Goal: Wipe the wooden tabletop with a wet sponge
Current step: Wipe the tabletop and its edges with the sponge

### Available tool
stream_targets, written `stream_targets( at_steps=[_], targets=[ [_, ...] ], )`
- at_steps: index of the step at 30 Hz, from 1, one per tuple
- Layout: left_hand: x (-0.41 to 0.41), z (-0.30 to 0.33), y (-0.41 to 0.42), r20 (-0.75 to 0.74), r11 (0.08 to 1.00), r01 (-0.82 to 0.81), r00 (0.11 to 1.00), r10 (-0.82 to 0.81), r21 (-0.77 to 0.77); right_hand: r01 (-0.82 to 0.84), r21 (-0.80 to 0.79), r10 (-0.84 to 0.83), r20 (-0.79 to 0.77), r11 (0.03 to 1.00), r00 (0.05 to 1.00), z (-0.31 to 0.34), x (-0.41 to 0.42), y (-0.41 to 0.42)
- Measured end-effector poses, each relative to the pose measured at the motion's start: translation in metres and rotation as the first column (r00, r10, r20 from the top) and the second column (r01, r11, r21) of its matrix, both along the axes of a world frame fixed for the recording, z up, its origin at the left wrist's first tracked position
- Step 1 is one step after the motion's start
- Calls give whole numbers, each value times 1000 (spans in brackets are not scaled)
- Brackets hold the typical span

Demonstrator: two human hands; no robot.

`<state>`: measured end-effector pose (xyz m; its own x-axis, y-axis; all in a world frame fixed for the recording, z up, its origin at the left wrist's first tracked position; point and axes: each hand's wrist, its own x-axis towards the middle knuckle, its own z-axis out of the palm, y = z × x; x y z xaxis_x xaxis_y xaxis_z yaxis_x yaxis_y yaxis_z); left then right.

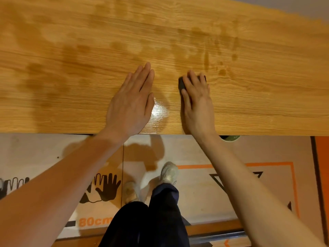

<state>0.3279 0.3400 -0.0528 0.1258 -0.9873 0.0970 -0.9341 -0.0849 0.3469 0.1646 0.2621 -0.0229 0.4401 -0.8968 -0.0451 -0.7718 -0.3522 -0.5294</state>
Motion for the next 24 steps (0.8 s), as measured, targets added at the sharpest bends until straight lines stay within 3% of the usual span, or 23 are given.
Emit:
stream_targets(
  at_steps=[3, 8, 16, 21, 24],
  targets=[
    [0, 1, -1, -12, 1000, -7, 1000, 7, -3, 25, -1, -25, 29, 1000, 999, -1, 15, -13],
    [-2, 2, -1, -30, 1000, -18, 999, 19, 17, -103, -1, 103, 6, 995, 995, 3, -29, 74],
    [0, 0, -3, -47, 1000, -21, 999, 21, 10, -184, -87, 170, -144, 979, 975, -7, 45, -9],
    [-2, -1, -2, -85, 999, -41, 996, 39, -29, -236, -83, 214, -208, 968, 954, -14, -13, 59],
    [1, -1, -3, -86, 997, -67, 994, 69, 24, -275, -108, 259, -143, 955, 955, -16, -14, 55]
  ],
)
